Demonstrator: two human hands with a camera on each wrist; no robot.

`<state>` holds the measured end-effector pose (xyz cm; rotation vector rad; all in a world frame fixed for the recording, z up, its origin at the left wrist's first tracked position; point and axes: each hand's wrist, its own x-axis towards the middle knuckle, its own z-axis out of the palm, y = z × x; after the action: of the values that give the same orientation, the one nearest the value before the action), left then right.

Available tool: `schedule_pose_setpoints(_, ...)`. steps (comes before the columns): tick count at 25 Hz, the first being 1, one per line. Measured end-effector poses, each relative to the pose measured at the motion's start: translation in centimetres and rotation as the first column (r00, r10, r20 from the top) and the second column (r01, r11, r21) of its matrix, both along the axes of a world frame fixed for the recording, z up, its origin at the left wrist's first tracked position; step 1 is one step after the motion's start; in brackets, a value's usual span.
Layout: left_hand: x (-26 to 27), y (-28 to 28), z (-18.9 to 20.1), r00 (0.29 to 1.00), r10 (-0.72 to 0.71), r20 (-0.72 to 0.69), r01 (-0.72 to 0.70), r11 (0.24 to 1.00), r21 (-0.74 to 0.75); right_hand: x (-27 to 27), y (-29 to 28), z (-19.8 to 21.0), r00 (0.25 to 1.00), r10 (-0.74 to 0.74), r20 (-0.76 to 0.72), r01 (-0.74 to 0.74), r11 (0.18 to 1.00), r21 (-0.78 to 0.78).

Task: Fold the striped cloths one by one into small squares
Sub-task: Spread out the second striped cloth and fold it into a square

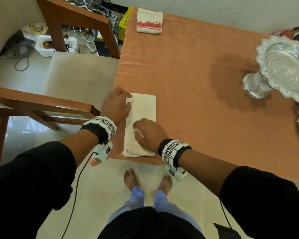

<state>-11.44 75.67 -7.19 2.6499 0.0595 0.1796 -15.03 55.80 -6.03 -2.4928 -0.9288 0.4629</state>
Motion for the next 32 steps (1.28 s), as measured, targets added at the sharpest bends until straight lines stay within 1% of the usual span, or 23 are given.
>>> schedule_pose_setpoints(1,-0.5,-0.4,0.0,0.997,-0.068,0.037,0.067,0.997,0.041,1.1,-0.5,-0.2,0.998,-0.027,0.057,0.029,0.999,-0.028)
schedule_pose_setpoints(2,-0.9,-0.8,-0.1,0.988,-0.148,0.037,0.144,0.985,0.093,2.2,-0.8,-0.5,0.993,-0.045,0.105,0.052,0.996,-0.066)
schedule_pose_setpoints(3,-1.0,-1.1,-0.5,0.973,-0.229,-0.002,0.227,0.961,0.157,3.2,-1.1,-0.8,0.989,-0.057,0.139,0.072,0.991,-0.112)
schedule_pose_setpoints(5,-0.9,-1.5,-1.5,0.922,-0.35,-0.165,0.384,0.88,0.278,4.9,-1.4,-1.5,0.984,-0.056,0.167,0.09,0.976,-0.2)
schedule_pose_setpoints(6,-0.8,-1.7,-2.0,0.896,-0.371,-0.244,0.435,0.842,0.318,5.6,-1.5,-1.8,0.985,-0.041,0.169,0.081,0.969,-0.234)
schedule_pose_setpoints(7,-0.7,-1.8,-2.5,0.878,-0.368,-0.306,0.462,0.82,0.339,6.0,-1.5,-2.2,0.987,-0.013,0.161,0.057,0.961,-0.271)
schedule_pose_setpoints(9,-0.7,-1.9,-3.1,0.856,-0.342,-0.388,0.482,0.801,0.356,6.3,-1.5,-2.8,0.992,0.046,0.12,-0.001,0.938,-0.347)
schedule_pose_setpoints(11,-0.8,-1.9,-3.4,0.844,-0.313,-0.436,0.482,0.8,0.357,6.3,-1.6,-3.1,0.994,0.073,0.085,-0.034,0.919,-0.392)
schedule_pose_setpoints(13,-0.9,-1.6,-3.6,0.828,-0.293,-0.478,0.486,0.801,0.35,6.2,-1.8,-3.6,0.993,0.091,0.071,-0.053,0.907,-0.418)
schedule_pose_setpoints(16,-0.9,-1.2,-3.3,0.802,-0.29,-0.522,0.514,0.781,0.356,6.4,-2.0,-3.7,0.994,0.099,0.042,-0.071,0.895,-0.44)
schedule_pose_setpoints(21,-0.8,-1.4,-1.8,0.762,-0.266,-0.591,0.533,0.775,0.339,6.6,-1.8,-2.7,0.993,0.118,-0.005,-0.106,0.873,-0.477)
schedule_pose_setpoints(25,-4.2,-1.2,-1.7,0.759,-0.329,-0.561,0.58,0.734,0.354,4.2,-3.1,-2.0,0.982,0.187,0.014,-0.159,0.873,-0.46)
schedule_pose_setpoints(29,-9.3,-0.7,-3.0,0.795,-0.402,-0.455,0.569,0.754,0.327,0.5,-5.4,-2.5,0.966,0.246,0.074,-0.196,0.89,-0.411)
schedule_pose_setpoints(32,-11.5,-0.7,-3.6,0.81,-0.419,-0.411,0.557,0.77,0.311,-1.7,-6.5,-3.3,0.96,0.254,0.12,-0.194,0.909,-0.37)
